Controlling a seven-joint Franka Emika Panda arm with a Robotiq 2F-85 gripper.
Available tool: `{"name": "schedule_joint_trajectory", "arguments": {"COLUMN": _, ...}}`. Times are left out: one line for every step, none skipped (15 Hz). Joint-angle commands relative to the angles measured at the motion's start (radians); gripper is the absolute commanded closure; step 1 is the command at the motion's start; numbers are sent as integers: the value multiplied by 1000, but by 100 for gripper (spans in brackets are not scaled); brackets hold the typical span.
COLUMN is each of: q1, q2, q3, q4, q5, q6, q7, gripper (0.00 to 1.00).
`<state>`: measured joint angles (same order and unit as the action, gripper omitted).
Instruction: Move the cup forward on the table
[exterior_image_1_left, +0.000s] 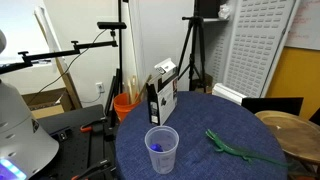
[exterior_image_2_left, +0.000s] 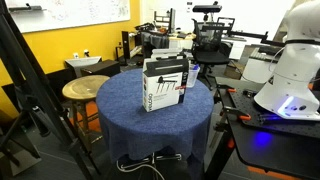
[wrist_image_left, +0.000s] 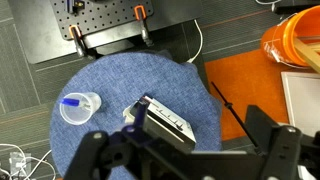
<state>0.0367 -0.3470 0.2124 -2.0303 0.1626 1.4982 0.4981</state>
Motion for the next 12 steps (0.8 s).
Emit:
{"name": "schedule_joint_trajectory", "arguments": {"q1": 9, "q2": 1, "q3": -7, "q4": 2, "q5": -2, "q6": -1, "q7": 2, "gripper": 0}}
{"name": "schedule_joint_trajectory", "arguments": {"q1": 9, "q2": 1, "q3": -7, "q4": 2, "q5": -2, "q6": -1, "q7": 2, "gripper": 0}}
{"name": "schedule_joint_trajectory", "arguments": {"q1": 8, "q2": 2, "q3": -7, "q4": 1, "q5": 1, "q6": 4, "q7": 6, "gripper": 0}}
{"name": "schedule_joint_trajectory", "arguments": {"q1": 8, "q2": 4, "q3": -9, "q4": 0, "q5": 10, "q6": 7, "q7": 7, "gripper": 0}}
{"name": "schedule_joint_trajectory", "arguments": {"q1": 7, "q2": 3, "q3": -13, "q4": -6, "q5": 15, "q6": 13, "q7": 3, "gripper": 0}}
{"name": "schedule_joint_trajectory", "arguments": {"q1": 3, "q2": -1, "q3": -17, "q4": -20, "q5": 13, "q6": 32, "q7": 3, "gripper": 0}}
{"name": "schedule_joint_trajectory", "arguments": {"q1": -1, "q2": 0, "q3": -23, "q4": -32, "q5": 8, "q6": 40, "q7": -2, "gripper": 0}}
{"name": "schedule_joint_trajectory", "arguments": {"q1": -6, "q2": -3, "q3": -30, "q4": -50, "q5": 2, "q6": 61, "q7": -6, "gripper": 0}}
{"name": "schedule_joint_trajectory", "arguments": {"q1": -11, "q2": -1, "q3": -40, "q4": -65, "q5": -2, "q6": 73, "q7": -13, "gripper": 0}}
{"name": "schedule_joint_trajectory", "arguments": {"q1": -18, "q2": -2, "q3": -49, "q4": -87, "q5": -12, "q6": 94, "q7": -14, "gripper": 0}}
{"name": "schedule_joint_trajectory", "arguments": {"q1": -24, "q2": 0, "q3": -59, "q4": -105, "q5": -19, "q6": 112, "q7": -13, "gripper": 0}}
{"name": "schedule_joint_trajectory", "arguments": {"q1": -34, "q2": -1, "q3": -72, "q4": -129, "q5": -25, "q6": 137, "q7": -10, "gripper": 0}}
